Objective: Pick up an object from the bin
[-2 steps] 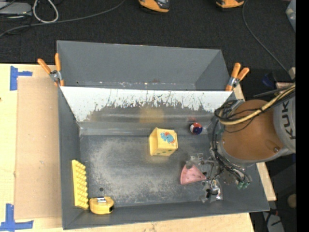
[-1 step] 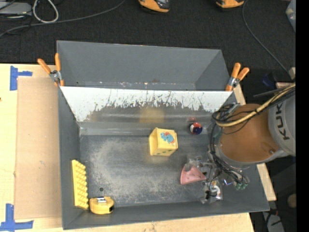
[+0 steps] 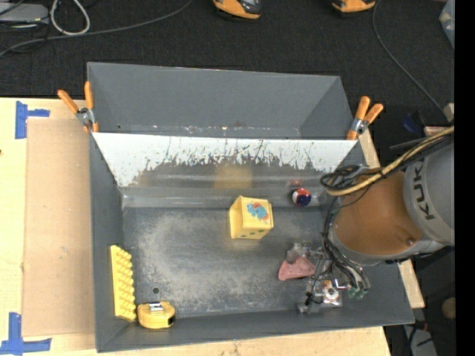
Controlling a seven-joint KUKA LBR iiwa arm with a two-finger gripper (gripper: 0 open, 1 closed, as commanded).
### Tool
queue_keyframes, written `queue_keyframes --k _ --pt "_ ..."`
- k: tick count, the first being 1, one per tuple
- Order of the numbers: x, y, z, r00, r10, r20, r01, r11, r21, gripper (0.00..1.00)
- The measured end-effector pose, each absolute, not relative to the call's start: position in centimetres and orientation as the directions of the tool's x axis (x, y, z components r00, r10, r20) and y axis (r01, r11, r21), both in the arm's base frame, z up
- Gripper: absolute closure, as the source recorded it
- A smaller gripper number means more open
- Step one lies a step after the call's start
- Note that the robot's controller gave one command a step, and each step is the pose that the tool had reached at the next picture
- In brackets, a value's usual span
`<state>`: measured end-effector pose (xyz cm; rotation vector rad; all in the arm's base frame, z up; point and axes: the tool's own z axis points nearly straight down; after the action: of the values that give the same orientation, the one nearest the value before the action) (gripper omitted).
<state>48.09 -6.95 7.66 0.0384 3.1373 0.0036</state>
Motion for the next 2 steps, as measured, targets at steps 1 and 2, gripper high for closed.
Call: queue_keyframes --k 1,2 --pt "49.01 -6.74 7.24 -0.985 -0.172 -0.005 -0.172 0.985 0.001 1.0" --pt "49.01 -6.73 7.24 -0.985 -0.172 -0.005 -0.172 0.985 0.0 1.0"
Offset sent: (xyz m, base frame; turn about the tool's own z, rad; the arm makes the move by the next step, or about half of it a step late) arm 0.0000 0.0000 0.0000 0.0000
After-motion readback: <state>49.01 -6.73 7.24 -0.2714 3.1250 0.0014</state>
